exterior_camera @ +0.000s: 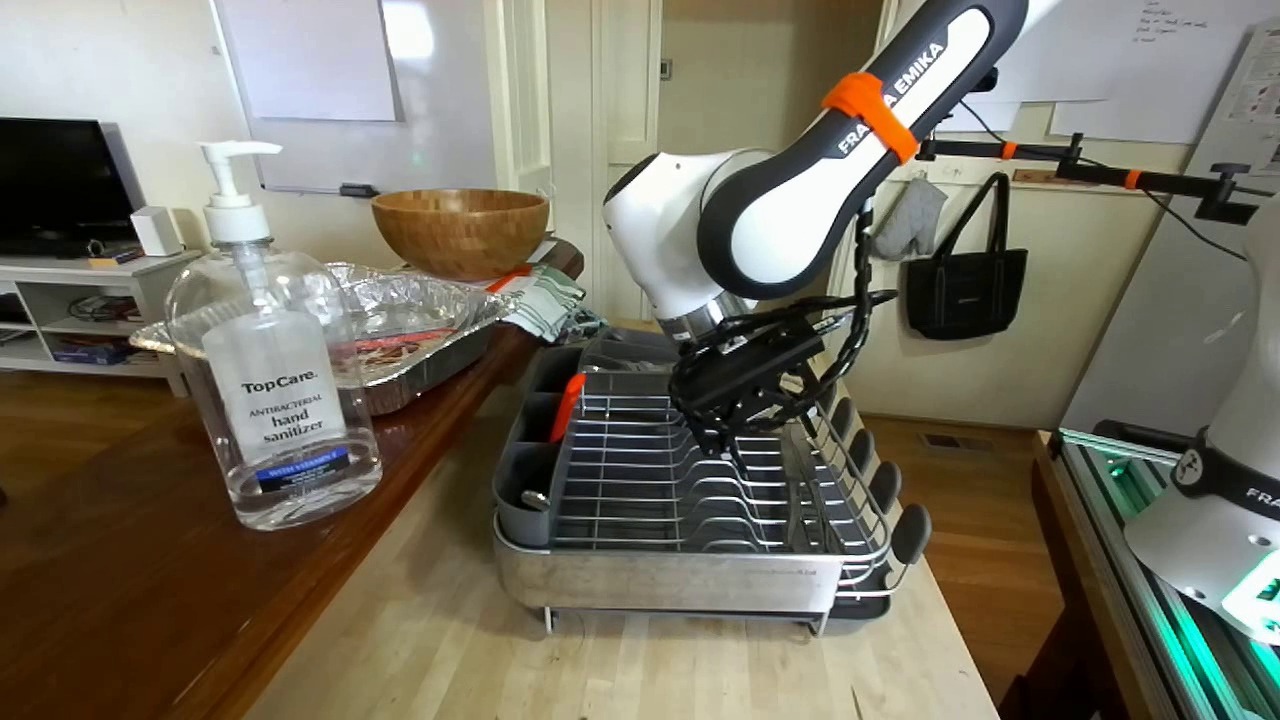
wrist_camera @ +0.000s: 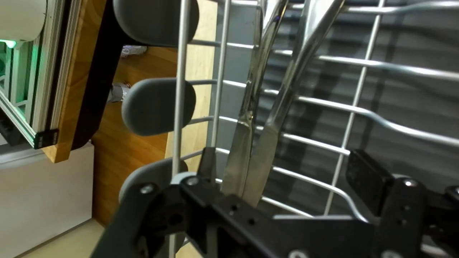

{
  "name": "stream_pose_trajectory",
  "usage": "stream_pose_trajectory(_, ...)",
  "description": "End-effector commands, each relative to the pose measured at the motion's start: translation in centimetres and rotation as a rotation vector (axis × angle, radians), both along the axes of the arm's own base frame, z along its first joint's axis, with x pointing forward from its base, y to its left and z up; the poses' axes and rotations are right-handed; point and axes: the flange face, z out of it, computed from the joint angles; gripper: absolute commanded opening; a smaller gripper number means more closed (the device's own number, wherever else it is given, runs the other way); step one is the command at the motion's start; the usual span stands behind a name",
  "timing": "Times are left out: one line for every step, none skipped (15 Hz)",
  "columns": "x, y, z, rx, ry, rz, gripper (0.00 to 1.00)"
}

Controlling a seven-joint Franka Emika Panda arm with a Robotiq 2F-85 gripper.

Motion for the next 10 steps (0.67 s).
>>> stream_pose_trajectory(-0.4,-0.9,0.1,0.001,-0.030,-0.029,0.91)
stream_pose_trajectory(-0.4,-1.0,-0.1,-0.004,-0.032,-0.028,0.90)
stream_pose_trajectory(-0.3,-1.0,-0.2,-0.010,-0.038,-0.024,0.89)
stream_pose_trajectory(-0.3,-1.1,-0.4,-0.012,-0.038,-0.024,0.91)
stream_pose_trajectory(-0.3,-1.1,-0.6,-0.011,-0.040,-0.022,0.89)
stream_pose_trajectory(-0.4,-1.1,-0.9,-0.011,-0.038,-0.019,0.87)
stream_pose_trajectory(-0.6,-1.0,-1.3,-0.012,-0.032,-0.012,0.86)
stream_pose_trajectory(-0.8,-0.9,-1.8,-0.011,-0.019,-0.008,0.85)
stream_pose_trajectory(-1.1,-0.8,-2.2,-0.007,-0.012,-0.006,0.85)
stream_pose_trajectory(-1.4,-0.7,-2.7,-0.007,-0.005,-0.005,0.80)
